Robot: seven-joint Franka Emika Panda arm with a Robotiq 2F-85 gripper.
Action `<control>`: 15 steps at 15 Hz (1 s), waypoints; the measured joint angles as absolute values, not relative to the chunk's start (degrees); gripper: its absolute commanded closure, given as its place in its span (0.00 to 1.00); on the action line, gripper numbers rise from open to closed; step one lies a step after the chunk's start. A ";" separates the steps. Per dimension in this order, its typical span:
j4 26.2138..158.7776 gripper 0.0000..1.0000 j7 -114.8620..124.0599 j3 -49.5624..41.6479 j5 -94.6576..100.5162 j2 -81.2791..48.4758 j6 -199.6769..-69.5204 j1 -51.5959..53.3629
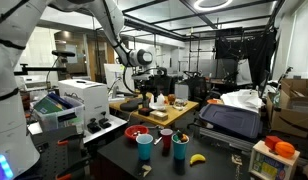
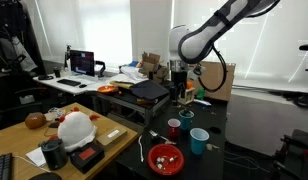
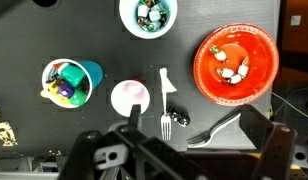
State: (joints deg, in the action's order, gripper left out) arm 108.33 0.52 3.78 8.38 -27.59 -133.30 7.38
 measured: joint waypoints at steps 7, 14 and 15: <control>108.44 0.00 3.14 4.22 6.53 -22.60 -128.71 8.52; 108.63 0.00 5.26 4.28 6.27 -21.04 -128.07 8.96; 108.63 0.00 5.51 4.28 6.27 -21.00 -128.07 9.02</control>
